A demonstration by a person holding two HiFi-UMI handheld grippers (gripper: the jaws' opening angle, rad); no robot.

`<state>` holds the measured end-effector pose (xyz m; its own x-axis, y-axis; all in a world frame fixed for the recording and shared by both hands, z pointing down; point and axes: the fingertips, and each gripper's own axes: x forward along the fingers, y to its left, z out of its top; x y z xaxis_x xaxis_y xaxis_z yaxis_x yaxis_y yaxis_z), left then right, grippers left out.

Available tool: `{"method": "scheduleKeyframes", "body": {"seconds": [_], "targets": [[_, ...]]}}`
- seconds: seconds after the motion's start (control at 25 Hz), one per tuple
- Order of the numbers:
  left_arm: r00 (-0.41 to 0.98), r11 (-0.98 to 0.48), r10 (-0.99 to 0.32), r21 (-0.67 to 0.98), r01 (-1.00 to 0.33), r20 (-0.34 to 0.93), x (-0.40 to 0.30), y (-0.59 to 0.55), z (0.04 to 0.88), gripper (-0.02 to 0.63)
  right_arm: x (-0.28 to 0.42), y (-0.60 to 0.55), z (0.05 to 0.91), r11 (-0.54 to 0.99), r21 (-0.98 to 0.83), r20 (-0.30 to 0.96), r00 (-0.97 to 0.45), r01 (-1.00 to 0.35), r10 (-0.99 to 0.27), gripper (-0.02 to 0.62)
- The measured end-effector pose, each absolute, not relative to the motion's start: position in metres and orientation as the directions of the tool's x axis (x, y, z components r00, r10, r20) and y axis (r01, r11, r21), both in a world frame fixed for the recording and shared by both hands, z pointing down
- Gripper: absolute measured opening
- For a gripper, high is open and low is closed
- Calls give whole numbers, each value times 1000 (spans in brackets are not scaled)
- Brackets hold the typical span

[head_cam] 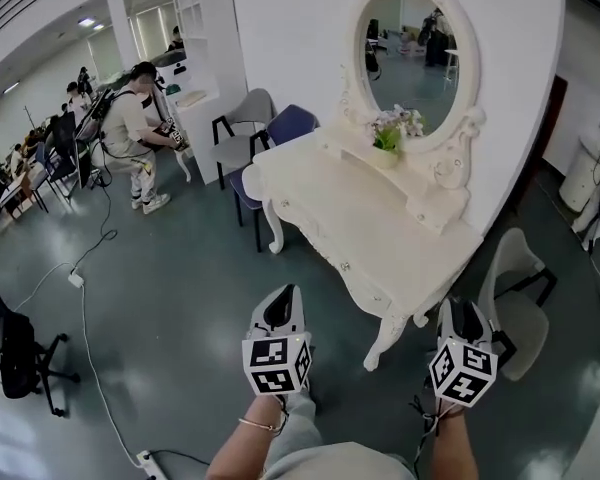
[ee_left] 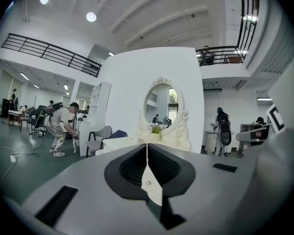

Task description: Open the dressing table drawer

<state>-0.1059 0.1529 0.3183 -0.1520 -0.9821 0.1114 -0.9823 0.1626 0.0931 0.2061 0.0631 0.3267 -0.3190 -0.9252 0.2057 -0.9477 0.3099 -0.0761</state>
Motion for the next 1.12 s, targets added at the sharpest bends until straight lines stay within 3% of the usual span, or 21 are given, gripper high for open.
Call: {"method": "scheduleKeyframes", "body": {"seconds": [0.48,1.12], "targets": [[-42,48,-997,88,-995,69,-205,15,280,21,112,-38,286,211,-44,165,-215,-977,-962,176],[64,-53,-988,78,-996,140,-266,-110,311,21,85,-111,321,19,-66,240,-34,-998,-970,176]]}}
